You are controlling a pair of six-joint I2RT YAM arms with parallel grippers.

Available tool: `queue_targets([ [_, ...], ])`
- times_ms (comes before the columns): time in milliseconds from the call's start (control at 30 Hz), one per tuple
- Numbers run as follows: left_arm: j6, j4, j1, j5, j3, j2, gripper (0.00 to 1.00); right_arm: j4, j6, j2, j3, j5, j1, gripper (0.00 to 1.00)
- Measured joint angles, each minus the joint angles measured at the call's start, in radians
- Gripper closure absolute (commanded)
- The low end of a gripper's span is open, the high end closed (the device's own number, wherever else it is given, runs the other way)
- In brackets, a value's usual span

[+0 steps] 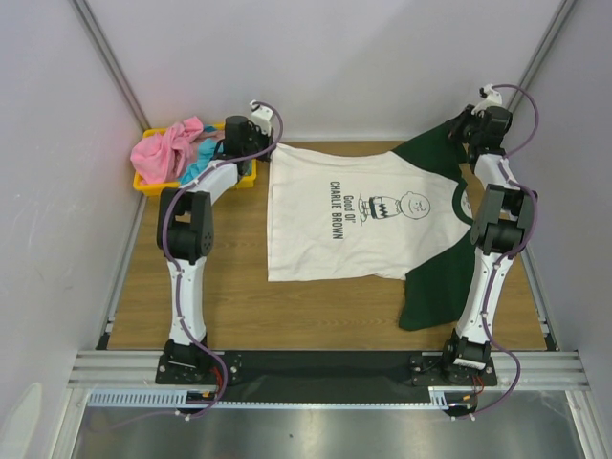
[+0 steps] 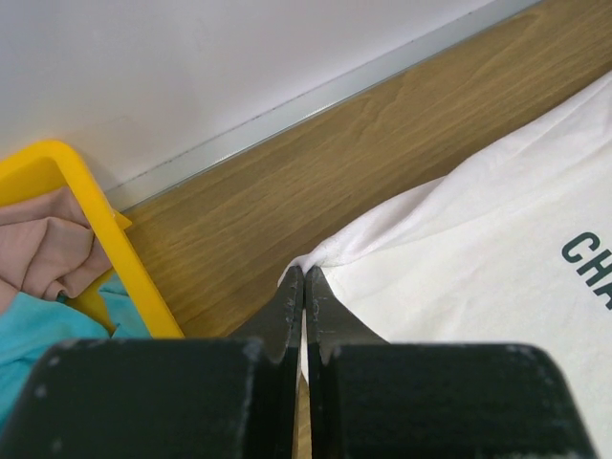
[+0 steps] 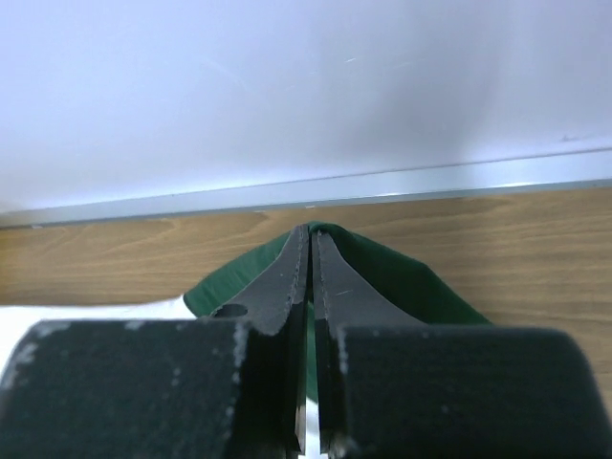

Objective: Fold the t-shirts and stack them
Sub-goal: Fold the tshirt

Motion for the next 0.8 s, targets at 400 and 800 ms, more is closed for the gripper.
queue_targets([
  [400,0.009,-0.034,0.003,-0.001,0.089,0.061,1.00,0.022,-0.044,-0.002,-0.009,0.010,0.010,1.00],
  [800,0.018,-0.116,0.018,0.005,0.161,0.113,1.00,0.011,-0.045,0.003,0.038,0.000,-0.007,1.00],
])
